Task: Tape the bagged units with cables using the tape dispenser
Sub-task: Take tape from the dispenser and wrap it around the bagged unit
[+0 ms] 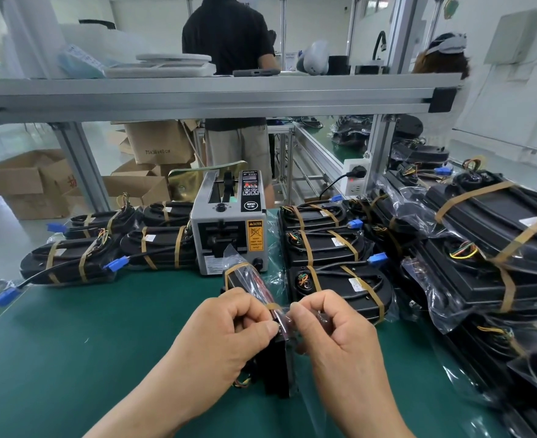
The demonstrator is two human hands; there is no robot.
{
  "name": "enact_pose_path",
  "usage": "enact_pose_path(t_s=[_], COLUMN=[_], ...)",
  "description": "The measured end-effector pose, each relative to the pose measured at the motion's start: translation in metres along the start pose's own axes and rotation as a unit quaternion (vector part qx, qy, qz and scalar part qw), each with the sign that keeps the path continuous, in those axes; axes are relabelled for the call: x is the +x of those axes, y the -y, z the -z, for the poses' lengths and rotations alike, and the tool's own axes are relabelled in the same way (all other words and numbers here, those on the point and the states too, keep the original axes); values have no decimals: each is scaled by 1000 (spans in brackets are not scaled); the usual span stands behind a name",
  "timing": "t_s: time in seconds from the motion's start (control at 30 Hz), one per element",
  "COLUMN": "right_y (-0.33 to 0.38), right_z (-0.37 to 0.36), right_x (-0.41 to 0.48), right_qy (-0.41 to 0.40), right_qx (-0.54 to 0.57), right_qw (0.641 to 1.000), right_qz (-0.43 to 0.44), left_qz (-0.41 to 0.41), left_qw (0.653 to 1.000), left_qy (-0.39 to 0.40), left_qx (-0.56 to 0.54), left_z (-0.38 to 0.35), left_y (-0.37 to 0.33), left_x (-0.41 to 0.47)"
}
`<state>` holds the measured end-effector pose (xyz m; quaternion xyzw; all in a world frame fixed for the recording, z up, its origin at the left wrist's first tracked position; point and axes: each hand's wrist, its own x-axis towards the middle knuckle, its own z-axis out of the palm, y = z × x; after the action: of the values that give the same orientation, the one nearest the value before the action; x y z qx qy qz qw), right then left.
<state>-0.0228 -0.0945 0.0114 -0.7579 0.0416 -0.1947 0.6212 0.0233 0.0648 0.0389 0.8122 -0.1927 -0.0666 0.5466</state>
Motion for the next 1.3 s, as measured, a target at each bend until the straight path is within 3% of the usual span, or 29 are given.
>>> enact_pose_path(t_s=[0.5,1.07,1.3], right_y=[0,1,-1], right_z=[-3,-3,-4], right_x=[0,-1,-1], right_qy=[-6,0,1], right_qx=[-6,-12,-13], right_qw=[1000,1000,1000], right_qz=[-2,8,9], left_qz=[-49,-70,-21], left_qw=[994,988,992], left_qy=[-59,-74,-56], left_qx=[78,114,115], left_z=[-4,-3,4], left_y=[3,2,-6], left_x=[-6,-8,-6])
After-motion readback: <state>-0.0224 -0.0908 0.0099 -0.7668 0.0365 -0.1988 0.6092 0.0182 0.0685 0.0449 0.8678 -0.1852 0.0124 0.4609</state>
